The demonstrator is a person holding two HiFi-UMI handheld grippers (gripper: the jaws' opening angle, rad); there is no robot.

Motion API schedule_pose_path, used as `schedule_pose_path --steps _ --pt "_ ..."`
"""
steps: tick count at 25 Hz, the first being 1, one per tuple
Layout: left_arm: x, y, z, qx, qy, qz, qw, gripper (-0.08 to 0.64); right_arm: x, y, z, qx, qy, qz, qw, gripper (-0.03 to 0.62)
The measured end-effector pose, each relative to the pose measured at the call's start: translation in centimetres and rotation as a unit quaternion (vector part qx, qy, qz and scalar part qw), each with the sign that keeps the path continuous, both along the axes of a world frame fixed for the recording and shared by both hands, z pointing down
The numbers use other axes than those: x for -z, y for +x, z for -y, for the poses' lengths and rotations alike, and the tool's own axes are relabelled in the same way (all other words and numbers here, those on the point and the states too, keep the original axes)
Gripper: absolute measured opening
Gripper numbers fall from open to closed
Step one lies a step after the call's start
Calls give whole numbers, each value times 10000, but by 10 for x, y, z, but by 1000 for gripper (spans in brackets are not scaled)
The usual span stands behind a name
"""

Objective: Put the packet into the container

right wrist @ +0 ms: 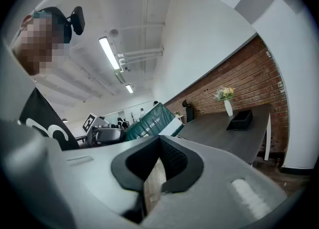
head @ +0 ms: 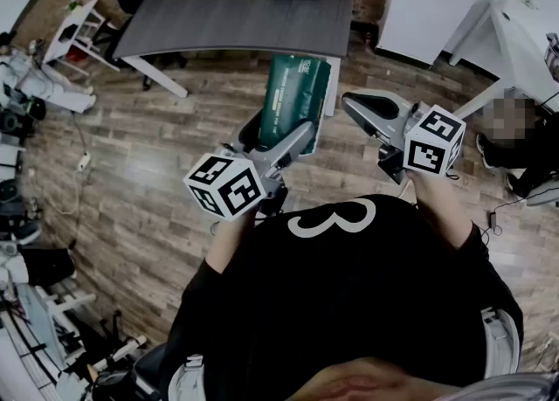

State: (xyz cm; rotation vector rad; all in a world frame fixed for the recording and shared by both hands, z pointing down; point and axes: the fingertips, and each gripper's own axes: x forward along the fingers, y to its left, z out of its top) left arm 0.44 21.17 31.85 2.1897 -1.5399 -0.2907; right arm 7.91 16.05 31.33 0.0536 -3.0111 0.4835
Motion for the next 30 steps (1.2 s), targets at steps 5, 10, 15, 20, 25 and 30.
schedule_pose_path --steps 5,10,15,20,25,30 --pt "1 -1 2 -14 33 16 10000 426 -2 -2 2 4 -17 13 10000 0" --pt "-4 -12 -6 -45 24 -33 10000 426 -11 -12 -6 -65 -182 12 9998 2" --pt "-7 -28 -18 -65 18 -10 10000 426 -15 -27 -20 -63 -184 81 9998 2" --pt "-16 -42 -24 -50 14 -22 10000 425 -28 -39 -25 -99 -330 99 9994 2" --pt "-23 -52 -13 -24 -92 -93 9999 425 -37 -48 -14 -112 -512 9 9986 2" --pt "-30 -82 14 75 -152 -99 9998 425 -47 -75 19 -152 -695 93 9974 2"
